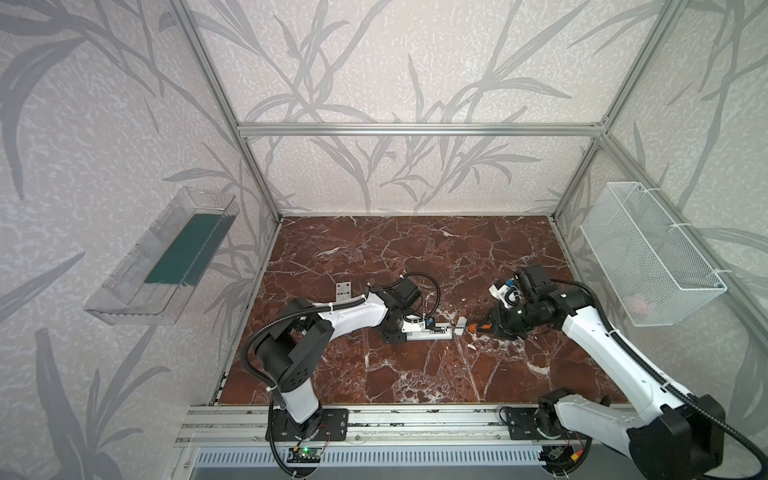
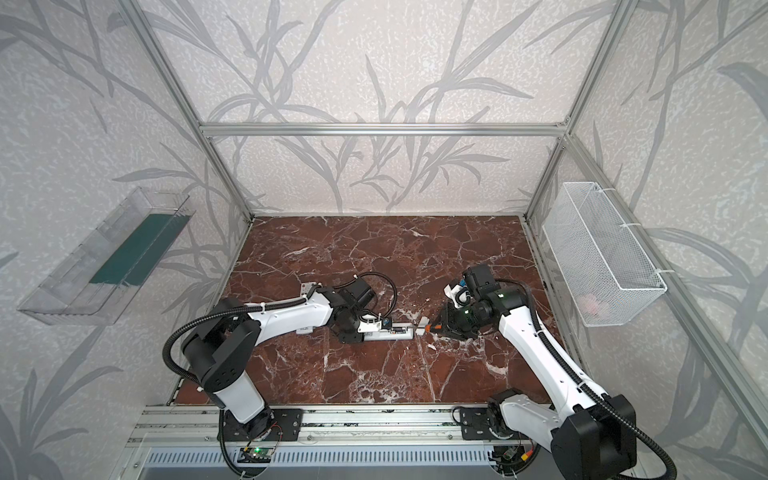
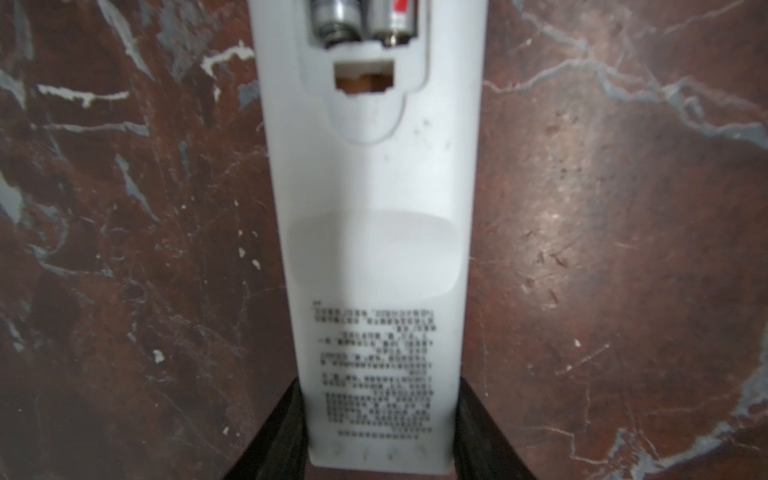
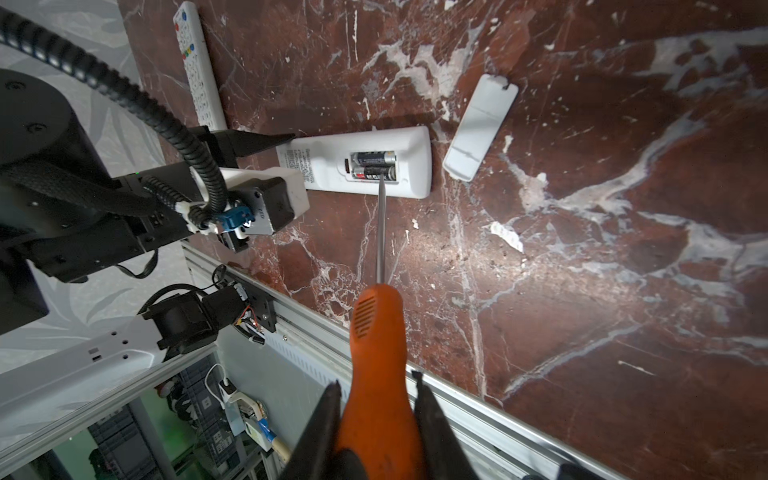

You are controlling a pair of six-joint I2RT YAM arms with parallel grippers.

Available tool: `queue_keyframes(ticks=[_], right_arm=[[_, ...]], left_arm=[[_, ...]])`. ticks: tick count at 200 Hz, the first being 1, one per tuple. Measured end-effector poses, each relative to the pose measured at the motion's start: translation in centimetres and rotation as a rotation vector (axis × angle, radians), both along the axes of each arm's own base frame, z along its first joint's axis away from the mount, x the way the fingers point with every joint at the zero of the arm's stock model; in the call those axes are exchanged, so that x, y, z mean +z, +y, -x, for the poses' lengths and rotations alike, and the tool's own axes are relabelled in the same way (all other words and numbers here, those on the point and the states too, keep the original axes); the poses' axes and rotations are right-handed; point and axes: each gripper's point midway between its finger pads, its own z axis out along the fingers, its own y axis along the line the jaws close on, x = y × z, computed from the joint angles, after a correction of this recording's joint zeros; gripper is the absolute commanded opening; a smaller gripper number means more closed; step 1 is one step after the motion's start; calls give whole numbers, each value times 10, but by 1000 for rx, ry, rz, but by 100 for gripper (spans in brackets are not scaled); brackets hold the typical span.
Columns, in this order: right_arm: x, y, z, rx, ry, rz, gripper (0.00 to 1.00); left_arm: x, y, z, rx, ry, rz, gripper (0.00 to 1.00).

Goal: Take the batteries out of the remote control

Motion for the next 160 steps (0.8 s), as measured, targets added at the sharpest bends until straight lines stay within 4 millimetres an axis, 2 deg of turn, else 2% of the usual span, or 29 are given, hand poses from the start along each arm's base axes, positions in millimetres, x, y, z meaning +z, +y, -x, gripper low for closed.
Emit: queue_keyframes(ticks=[160], right_arm=[[-16, 8, 3, 89, 52, -2, 0]], left_arm=[[-1, 1, 1, 5, 3, -9, 0]])
